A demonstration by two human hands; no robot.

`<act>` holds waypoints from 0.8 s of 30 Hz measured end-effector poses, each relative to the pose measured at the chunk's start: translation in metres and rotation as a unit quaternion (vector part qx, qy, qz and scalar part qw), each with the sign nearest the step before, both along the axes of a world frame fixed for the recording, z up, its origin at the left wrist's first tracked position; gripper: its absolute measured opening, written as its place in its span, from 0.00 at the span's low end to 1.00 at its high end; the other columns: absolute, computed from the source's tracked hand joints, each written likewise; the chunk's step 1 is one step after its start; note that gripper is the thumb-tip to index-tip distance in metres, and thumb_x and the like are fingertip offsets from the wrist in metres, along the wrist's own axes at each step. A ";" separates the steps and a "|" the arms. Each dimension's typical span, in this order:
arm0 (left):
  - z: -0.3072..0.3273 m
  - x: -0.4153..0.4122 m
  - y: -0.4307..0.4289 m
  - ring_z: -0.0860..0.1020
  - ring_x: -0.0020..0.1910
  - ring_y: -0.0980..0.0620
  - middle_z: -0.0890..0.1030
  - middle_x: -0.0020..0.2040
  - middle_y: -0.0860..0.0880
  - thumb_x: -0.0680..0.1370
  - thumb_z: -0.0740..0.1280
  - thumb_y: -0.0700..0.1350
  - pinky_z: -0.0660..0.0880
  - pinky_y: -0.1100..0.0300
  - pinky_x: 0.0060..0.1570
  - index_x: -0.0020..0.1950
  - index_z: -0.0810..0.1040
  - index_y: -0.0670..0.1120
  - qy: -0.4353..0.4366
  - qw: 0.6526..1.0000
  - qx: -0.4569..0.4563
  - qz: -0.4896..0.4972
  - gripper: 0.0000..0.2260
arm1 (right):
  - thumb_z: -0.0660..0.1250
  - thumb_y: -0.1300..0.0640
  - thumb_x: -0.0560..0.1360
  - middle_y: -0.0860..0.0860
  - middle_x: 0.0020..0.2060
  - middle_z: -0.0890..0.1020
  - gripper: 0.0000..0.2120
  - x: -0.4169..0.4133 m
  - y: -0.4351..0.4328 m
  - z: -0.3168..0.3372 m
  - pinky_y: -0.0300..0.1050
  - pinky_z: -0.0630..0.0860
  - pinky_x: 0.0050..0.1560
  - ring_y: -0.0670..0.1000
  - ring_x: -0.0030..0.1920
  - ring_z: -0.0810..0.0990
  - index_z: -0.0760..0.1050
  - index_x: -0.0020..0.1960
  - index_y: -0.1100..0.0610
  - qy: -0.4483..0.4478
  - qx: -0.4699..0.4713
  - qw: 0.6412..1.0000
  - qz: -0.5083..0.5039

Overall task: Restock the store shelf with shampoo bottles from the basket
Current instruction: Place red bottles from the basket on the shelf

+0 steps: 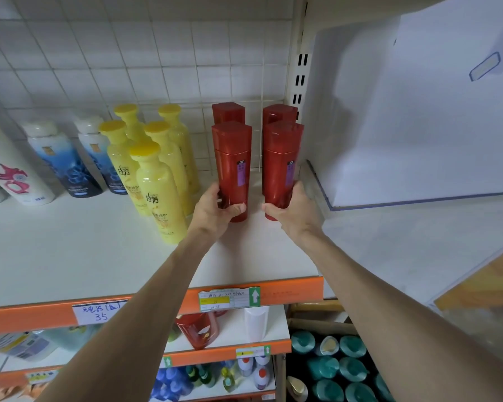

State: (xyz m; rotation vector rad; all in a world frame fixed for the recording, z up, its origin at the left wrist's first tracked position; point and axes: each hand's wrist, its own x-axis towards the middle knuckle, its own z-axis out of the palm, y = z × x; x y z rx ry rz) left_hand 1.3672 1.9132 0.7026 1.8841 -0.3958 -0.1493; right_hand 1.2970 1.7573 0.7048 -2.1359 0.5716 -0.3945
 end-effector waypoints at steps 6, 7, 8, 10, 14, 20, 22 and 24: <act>0.000 -0.003 -0.004 0.75 0.55 0.52 0.78 0.58 0.50 0.73 0.73 0.41 0.71 0.62 0.55 0.67 0.70 0.47 0.000 1.000 -0.005 0.020 0.24 | 0.74 0.48 0.72 0.48 0.53 0.80 0.25 0.001 -0.001 -0.001 0.29 0.65 0.33 0.48 0.42 0.76 0.68 0.62 0.55 0.006 -0.004 1.000 -0.001; 0.000 -0.003 -0.004 0.75 0.55 0.52 0.78 0.58 0.50 0.73 0.73 0.41 0.72 0.63 0.55 0.67 0.71 0.47 0.001 1.000 -0.006 0.021 0.24 | 0.74 0.48 0.72 0.48 0.52 0.80 0.25 0.001 -0.001 -0.001 0.28 0.64 0.33 0.48 0.42 0.76 0.68 0.62 0.55 0.007 -0.005 1.000 -0.003; -0.001 -0.003 -0.004 0.76 0.55 0.52 0.78 0.58 0.50 0.73 0.73 0.41 0.72 0.62 0.55 0.67 0.71 0.47 0.001 1.000 -0.004 0.021 0.24 | 0.74 0.48 0.72 0.48 0.52 0.79 0.24 0.000 0.000 0.000 0.28 0.63 0.32 0.48 0.42 0.76 0.68 0.62 0.55 0.007 -0.005 1.000 -0.004; -0.001 -0.004 -0.004 0.77 0.56 0.49 0.79 0.59 0.48 0.73 0.74 0.42 0.75 0.59 0.58 0.67 0.71 0.46 0.000 1.000 0.002 0.024 0.24 | 0.74 0.48 0.72 0.48 0.51 0.80 0.24 0.000 0.000 0.000 0.28 0.63 0.31 0.48 0.41 0.76 0.68 0.62 0.55 0.009 -0.005 1.000 -0.005; -0.001 -0.005 -0.004 0.77 0.57 0.48 0.79 0.59 0.47 0.72 0.74 0.43 0.75 0.54 0.60 0.67 0.71 0.46 0.006 0.999 0.006 0.033 0.25 | 0.75 0.48 0.72 0.47 0.50 0.79 0.25 0.000 -0.002 0.001 0.30 0.64 0.31 0.48 0.40 0.77 0.68 0.62 0.55 0.016 0.004 1.000 0.003; 0.004 -0.011 -0.003 0.76 0.55 0.52 0.77 0.56 0.50 0.68 0.77 0.44 0.74 0.59 0.57 0.67 0.68 0.43 0.050 0.998 0.036 0.033 0.30 | 0.79 0.48 0.65 0.51 0.47 0.80 0.31 -0.008 -0.011 -0.002 0.52 0.81 0.41 0.52 0.42 0.81 0.67 0.60 0.57 0.043 0.053 0.997 0.023; 0.008 -0.014 0.000 0.79 0.53 0.50 0.79 0.54 0.49 0.65 0.78 0.49 0.76 0.59 0.54 0.63 0.72 0.42 0.061 0.996 0.040 0.044 0.30 | 0.78 0.48 0.67 0.51 0.49 0.79 0.29 -0.018 -0.011 -0.002 0.52 0.80 0.47 0.50 0.45 0.80 0.69 0.59 0.59 0.039 0.052 0.998 0.019; 0.011 -0.020 0.006 0.81 0.47 0.47 0.80 0.47 0.48 0.65 0.76 0.51 0.76 0.62 0.42 0.55 0.75 0.41 0.062 0.994 0.072 0.059 0.25 | 0.76 0.46 0.70 0.50 0.52 0.77 0.27 -0.030 -0.009 0.000 0.50 0.79 0.49 0.48 0.48 0.79 0.69 0.60 0.59 0.036 0.046 0.998 0.004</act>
